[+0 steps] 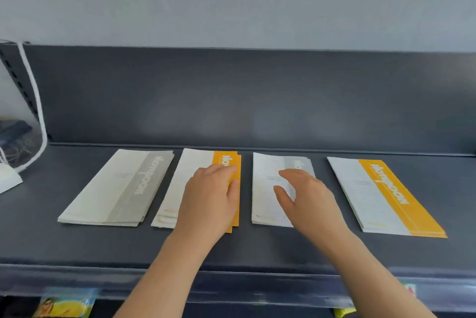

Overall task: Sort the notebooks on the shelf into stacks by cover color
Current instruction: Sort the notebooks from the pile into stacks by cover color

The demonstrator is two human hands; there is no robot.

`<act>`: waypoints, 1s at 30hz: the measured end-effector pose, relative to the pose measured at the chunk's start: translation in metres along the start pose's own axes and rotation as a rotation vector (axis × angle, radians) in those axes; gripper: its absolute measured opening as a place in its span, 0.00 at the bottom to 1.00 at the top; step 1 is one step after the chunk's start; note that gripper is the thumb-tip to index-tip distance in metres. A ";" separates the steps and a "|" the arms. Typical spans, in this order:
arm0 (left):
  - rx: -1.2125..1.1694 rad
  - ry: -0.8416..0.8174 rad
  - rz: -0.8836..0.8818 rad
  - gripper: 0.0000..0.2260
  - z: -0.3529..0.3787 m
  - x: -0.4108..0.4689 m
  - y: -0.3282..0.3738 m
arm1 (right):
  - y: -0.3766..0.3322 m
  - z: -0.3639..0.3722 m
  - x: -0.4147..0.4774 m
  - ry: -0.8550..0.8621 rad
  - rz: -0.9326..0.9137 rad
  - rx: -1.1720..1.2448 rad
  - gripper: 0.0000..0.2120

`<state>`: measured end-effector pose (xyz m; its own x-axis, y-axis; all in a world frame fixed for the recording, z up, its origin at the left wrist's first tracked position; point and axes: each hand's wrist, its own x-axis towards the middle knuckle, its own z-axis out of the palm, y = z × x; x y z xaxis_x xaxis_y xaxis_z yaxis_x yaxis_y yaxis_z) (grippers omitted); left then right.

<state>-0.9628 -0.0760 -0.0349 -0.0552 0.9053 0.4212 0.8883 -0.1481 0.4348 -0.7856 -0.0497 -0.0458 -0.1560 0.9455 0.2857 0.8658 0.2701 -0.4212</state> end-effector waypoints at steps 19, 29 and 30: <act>-0.169 -0.186 0.287 0.13 0.127 -0.022 0.252 | 0.224 -0.152 -0.112 0.188 0.310 -0.137 0.19; -0.254 -0.203 0.339 0.15 0.207 -0.034 0.418 | 0.369 -0.252 -0.161 0.239 0.369 -0.162 0.20; -0.257 -0.213 0.351 0.15 0.213 -0.033 0.431 | 0.381 -0.259 -0.163 0.243 0.379 -0.165 0.20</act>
<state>-0.4814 -0.0848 -0.0312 0.3461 0.8405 0.4169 0.6934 -0.5285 0.4898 -0.3072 -0.1476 -0.0295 0.2841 0.8968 0.3392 0.9072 -0.1370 -0.3978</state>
